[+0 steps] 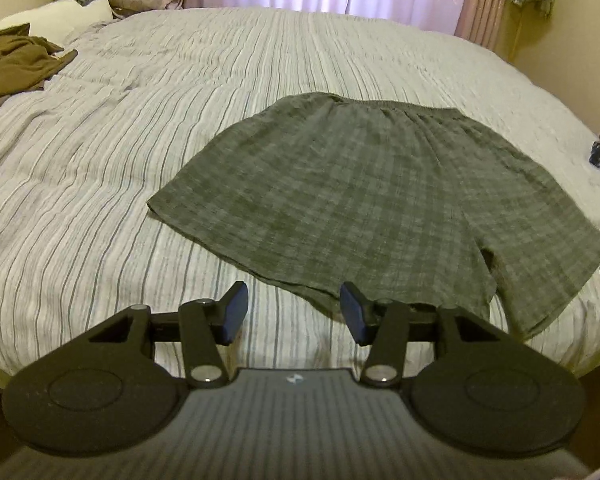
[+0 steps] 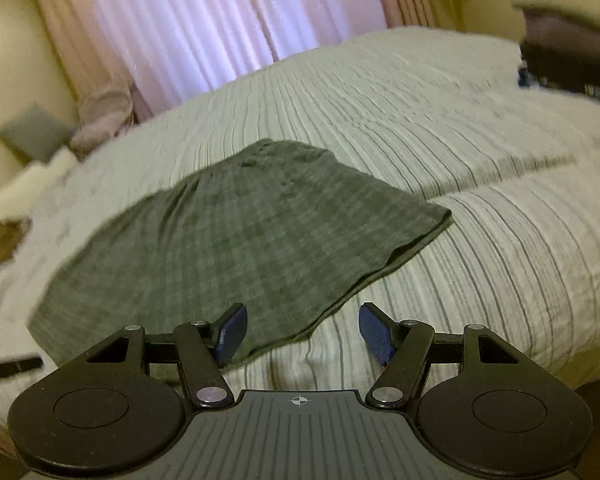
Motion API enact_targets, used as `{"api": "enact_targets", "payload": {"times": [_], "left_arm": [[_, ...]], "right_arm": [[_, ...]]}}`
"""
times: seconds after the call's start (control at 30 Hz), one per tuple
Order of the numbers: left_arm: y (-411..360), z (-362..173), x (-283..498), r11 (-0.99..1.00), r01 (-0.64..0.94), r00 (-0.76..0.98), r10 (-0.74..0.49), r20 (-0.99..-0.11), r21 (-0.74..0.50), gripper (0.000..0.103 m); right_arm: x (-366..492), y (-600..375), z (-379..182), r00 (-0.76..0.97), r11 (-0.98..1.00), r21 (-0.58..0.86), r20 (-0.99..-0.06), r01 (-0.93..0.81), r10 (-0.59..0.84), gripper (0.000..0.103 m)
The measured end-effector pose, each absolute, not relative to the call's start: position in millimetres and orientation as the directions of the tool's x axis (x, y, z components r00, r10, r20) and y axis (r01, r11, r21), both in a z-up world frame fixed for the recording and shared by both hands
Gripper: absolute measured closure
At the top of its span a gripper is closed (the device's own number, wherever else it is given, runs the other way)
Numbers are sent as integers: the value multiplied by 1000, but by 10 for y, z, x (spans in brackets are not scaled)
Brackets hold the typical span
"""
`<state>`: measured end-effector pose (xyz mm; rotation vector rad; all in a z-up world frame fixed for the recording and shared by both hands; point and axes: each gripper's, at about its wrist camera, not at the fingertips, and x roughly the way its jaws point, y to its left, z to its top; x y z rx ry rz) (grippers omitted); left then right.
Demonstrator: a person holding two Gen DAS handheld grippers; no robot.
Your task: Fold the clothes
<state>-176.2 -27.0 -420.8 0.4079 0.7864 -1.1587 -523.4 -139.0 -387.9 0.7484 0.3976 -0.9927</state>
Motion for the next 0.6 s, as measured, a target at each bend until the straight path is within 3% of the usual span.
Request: {"api": "enact_targets", "payload": {"times": [0.23,0.43,0.6], "left_arm": [[-414,-4154,-1505,356,904,96,-707,-701,-236,56],[-567,-4262,-1327,367,860,24,-725,-689,-356,56],[-640,-4360,-1205,394,828,9,-721,-693,-399,57]], "right_arm": [[-5457,-2011,-3816,501,365,344,-578,865,-644,36],[-5782,-2650,-4120,559,305,481,-581,822,-592,36],[-5990,-2902,-4338,679,289,639,-527,713,-511,37]]}}
